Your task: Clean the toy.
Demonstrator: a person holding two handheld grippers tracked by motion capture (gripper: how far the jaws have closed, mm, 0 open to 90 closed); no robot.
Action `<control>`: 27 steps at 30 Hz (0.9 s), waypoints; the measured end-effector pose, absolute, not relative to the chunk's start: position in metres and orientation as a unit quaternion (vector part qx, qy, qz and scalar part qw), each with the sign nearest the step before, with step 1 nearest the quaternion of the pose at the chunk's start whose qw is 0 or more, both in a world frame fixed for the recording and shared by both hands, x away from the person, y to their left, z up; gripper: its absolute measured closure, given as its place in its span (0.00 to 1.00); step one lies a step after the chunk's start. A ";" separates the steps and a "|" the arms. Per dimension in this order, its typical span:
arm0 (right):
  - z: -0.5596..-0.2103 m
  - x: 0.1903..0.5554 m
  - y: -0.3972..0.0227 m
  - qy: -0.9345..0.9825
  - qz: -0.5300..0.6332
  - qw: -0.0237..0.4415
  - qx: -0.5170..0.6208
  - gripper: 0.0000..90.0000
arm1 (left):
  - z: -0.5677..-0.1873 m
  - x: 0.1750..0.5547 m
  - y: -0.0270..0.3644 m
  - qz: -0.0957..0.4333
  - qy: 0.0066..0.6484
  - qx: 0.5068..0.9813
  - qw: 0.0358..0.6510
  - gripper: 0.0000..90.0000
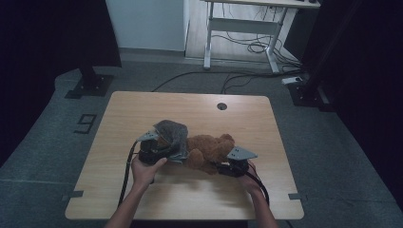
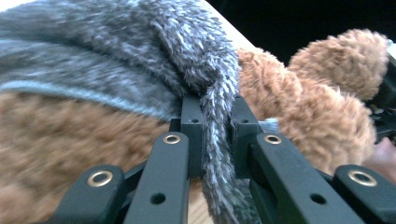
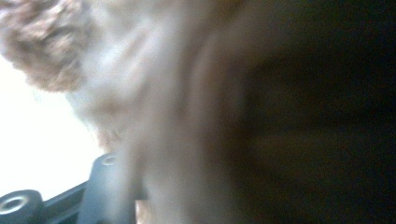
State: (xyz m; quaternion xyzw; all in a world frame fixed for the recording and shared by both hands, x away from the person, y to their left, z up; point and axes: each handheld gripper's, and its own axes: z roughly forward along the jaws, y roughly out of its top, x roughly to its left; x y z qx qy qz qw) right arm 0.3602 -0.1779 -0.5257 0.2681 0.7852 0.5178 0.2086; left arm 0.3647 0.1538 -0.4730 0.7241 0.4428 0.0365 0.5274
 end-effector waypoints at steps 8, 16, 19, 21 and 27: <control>-0.529 0.357 -0.183 0.785 0.517 0.197 0.278 0.50 | -0.454 0.363 0.109 0.033 0.382 0.750 0.538 0.89; -0.534 0.355 -0.190 0.771 0.528 0.197 0.296 0.50 | -0.455 0.363 0.042 0.036 0.337 0.795 0.503 0.88; -0.534 0.354 -0.193 0.769 0.529 0.195 0.301 0.52 | -0.466 0.361 0.039 0.048 0.346 0.799 0.490 0.88; -0.534 0.354 -0.195 0.767 0.531 0.193 0.304 0.51 | -0.468 0.360 0.048 0.053 0.355 0.792 0.495 0.89; -0.533 0.351 -0.201 0.757 0.538 0.186 0.319 0.43 | -0.470 0.355 0.066 0.068 0.367 0.784 0.496 0.89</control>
